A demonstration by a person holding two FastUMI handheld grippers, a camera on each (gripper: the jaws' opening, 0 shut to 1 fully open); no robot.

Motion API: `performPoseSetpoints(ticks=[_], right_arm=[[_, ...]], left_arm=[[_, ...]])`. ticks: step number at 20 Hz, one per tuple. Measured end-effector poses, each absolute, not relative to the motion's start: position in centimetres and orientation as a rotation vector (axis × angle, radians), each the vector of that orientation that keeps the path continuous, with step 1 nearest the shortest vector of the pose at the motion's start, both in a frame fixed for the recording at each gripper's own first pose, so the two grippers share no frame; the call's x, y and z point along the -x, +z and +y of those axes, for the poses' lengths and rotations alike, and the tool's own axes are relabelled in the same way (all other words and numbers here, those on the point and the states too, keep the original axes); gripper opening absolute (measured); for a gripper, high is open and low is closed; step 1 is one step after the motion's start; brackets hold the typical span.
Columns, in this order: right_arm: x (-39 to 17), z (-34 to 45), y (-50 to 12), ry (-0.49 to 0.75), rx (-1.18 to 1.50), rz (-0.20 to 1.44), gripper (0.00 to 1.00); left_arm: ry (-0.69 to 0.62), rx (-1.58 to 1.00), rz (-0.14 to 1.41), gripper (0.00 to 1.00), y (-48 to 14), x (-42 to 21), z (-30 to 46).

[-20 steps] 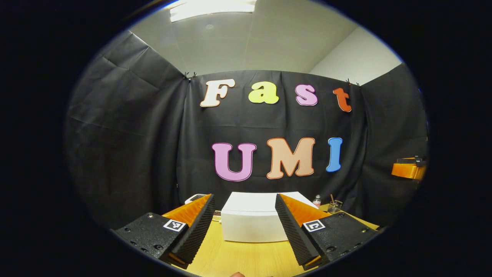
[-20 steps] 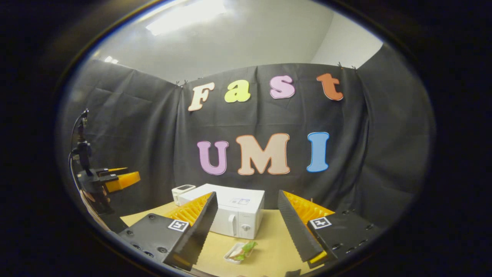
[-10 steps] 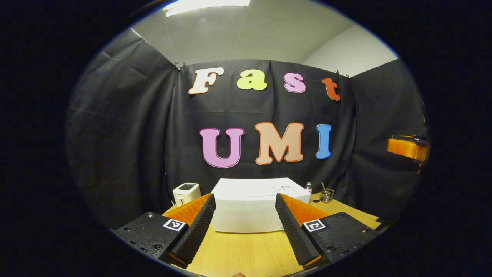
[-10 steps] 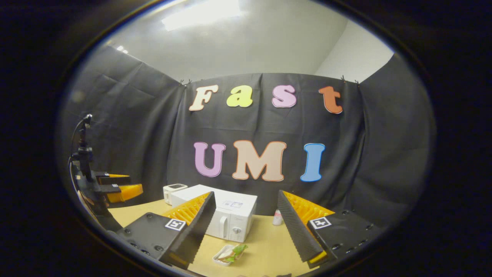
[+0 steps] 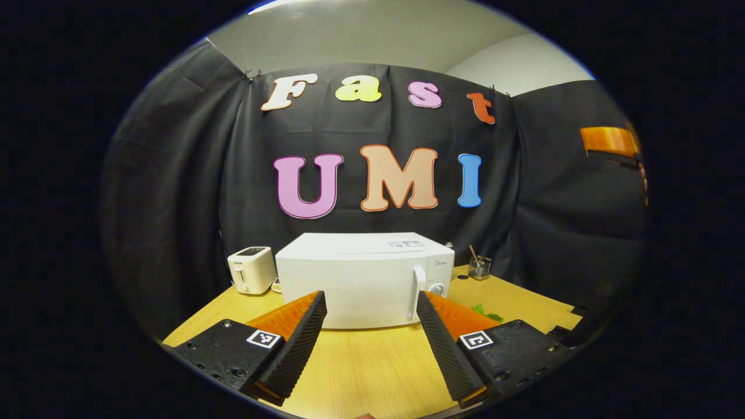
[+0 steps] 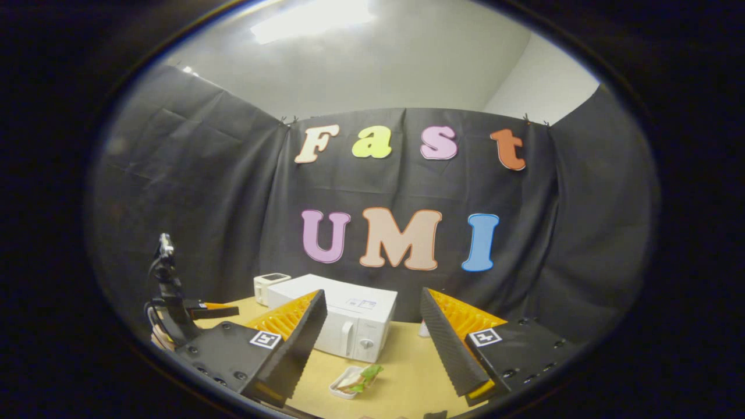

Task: Open the microwave oven with the left hand, put the food in, and close the microwave oven.

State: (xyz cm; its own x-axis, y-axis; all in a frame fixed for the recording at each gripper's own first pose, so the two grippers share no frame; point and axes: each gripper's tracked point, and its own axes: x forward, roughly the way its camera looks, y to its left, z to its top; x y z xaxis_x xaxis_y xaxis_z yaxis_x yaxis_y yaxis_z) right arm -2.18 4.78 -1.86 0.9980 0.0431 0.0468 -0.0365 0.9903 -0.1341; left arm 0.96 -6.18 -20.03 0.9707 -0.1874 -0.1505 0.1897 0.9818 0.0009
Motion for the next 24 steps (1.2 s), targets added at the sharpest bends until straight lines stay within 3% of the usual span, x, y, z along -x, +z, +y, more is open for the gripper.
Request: performPoseSetpoints(ticks=[7,10,16,17,24], right_arm=[[2.2,4.8,-2.8,0.076,0.095,-0.022,0.97],[2.4,4.0,-2.9,0.061,0.104,-0.021,0.96],[2.4,1.5,-2.6,0.008,0.109,-0.05,1.0],[2.3,1.3,-2.8,0.004,0.098,-0.05,0.96],[2.0,-0.6,-4.8,-0.018,0.064,-0.016,0.96]], left_arm=[[-0.086,0.006,0.162,0.93,-25.3,-5.6,-6.6],[-0.048,-0.001,0.095,0.93,-25.9,-7.6,-7.0],[-0.138,0.097,0.043,0.92,-27.4,-10.3,-11.0],[-0.157,0.103,0.051,0.92,-27.7,-10.6,-11.7],[-0.192,0.057,0.043,0.92,-29.3,-13.9,-15.4]])
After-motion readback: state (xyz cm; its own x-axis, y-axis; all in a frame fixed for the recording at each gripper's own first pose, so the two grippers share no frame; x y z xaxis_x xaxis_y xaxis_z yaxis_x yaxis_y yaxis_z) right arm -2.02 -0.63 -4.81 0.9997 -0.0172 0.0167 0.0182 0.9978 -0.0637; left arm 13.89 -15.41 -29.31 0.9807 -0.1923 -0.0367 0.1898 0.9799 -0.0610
